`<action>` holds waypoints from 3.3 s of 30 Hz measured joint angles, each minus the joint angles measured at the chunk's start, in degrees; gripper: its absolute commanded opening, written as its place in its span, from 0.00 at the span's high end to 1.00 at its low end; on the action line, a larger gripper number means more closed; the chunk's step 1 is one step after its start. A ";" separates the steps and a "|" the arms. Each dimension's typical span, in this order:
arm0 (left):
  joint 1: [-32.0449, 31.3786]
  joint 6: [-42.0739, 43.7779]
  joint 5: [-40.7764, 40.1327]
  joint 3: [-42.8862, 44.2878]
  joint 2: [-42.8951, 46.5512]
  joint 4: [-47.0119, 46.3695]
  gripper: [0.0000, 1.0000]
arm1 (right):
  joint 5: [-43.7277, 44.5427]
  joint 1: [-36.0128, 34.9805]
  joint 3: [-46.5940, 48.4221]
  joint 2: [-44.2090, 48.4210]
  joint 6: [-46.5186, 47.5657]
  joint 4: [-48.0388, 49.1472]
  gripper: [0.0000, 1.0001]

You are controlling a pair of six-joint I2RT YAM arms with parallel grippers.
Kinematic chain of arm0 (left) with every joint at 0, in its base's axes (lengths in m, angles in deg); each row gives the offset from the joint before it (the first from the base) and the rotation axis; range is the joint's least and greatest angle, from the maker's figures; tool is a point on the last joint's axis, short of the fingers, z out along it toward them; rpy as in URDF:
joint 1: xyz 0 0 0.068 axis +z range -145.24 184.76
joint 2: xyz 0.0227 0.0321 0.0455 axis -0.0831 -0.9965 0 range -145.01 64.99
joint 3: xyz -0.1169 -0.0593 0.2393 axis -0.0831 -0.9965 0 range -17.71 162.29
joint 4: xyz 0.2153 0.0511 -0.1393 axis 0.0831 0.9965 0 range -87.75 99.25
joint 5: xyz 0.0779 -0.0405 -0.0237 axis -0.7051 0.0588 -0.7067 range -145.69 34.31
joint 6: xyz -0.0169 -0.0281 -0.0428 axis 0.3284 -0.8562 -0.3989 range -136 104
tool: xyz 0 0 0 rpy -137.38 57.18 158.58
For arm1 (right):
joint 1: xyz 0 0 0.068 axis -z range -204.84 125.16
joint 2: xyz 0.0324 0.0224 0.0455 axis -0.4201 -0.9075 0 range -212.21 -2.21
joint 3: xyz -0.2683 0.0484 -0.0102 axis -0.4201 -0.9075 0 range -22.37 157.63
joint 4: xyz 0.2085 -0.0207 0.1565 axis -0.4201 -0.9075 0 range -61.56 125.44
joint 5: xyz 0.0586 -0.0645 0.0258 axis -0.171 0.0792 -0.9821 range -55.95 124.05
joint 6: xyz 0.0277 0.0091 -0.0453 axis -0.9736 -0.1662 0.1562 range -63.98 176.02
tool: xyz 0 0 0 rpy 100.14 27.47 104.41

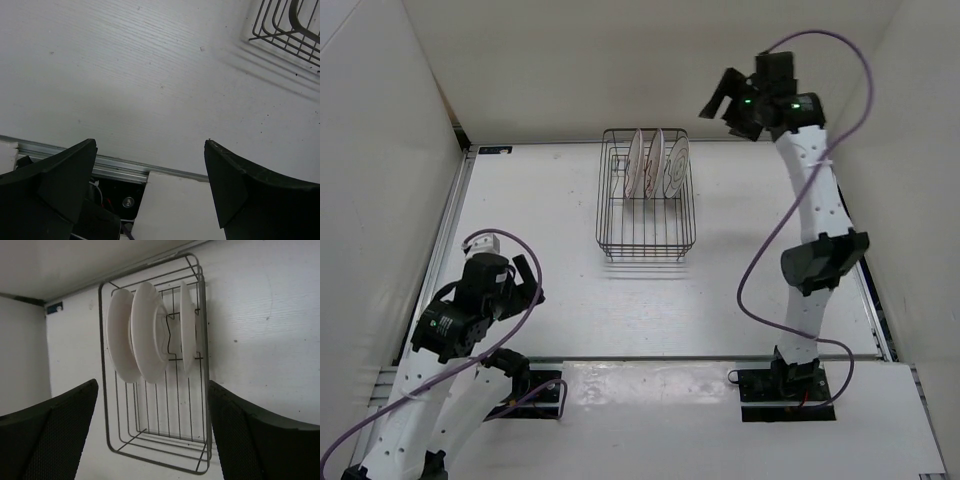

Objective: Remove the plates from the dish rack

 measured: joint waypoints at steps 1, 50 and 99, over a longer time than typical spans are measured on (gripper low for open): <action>0.00 0.37 0.26 -0.11 -0.24 -0.24 0.00 | 1.44 -1.97 1.70 -2.01 1.16 1.16 0.10; 0.26 10.49 1.49 1.42 -19.12 6.08 0.00 | 37.09 -17.79 -9.29 -20.52 27.96 26.51 1.00; 0.66 11.43 3.69 -2.89 -20.50 3.48 0.00 | 11.80 19.74 -65.37 5.84 -17.75 31.06 0.61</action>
